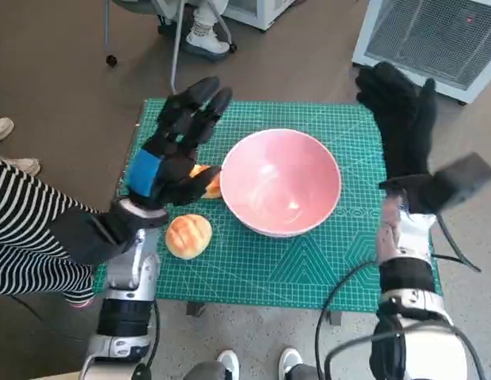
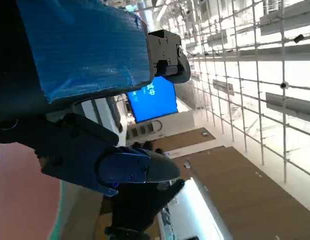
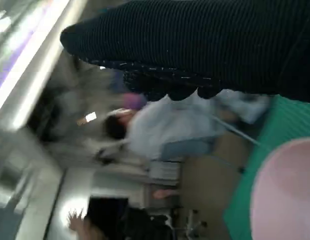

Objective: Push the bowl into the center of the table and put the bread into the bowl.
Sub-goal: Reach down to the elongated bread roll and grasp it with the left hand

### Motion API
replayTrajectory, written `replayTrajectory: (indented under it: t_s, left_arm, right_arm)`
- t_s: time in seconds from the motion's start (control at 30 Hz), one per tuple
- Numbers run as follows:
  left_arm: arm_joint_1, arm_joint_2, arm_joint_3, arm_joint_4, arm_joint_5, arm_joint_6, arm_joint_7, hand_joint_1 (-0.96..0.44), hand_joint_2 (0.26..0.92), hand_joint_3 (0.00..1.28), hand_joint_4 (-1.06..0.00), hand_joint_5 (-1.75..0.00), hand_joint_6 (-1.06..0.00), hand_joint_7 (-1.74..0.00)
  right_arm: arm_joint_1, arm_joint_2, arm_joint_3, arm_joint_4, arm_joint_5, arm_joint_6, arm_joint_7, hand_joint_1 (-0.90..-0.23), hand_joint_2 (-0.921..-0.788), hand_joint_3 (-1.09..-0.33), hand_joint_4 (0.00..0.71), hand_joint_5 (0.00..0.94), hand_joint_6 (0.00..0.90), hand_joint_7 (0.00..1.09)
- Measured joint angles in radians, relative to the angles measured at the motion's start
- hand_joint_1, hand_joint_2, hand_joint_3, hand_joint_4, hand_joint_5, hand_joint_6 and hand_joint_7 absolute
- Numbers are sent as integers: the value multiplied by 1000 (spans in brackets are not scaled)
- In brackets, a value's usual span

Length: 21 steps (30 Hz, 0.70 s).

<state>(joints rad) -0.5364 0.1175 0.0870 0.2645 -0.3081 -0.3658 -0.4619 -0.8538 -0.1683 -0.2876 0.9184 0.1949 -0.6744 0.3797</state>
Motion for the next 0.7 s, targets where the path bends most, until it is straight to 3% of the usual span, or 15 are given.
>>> replayTrajectory:
  t_s: [0.37, 0.7]
  left_arm:
    - [-46, -4, -11, -1, -1, 5, -16, -620, 921, 317, -181, -49, 1, -600]
    - [-62, -5, -10, -1, -14, 4, -49, -622, 921, 314, -171, -48, 1, -605]
  right_arm:
    - [184, 4, 96, -372, -1, 10, 19, -793, -921, -739, 210, 18, 133, 429]
    - [239, -1, 146, -516, 0, 69, 21, -801, -921, -735, 210, 5, 65, 550]
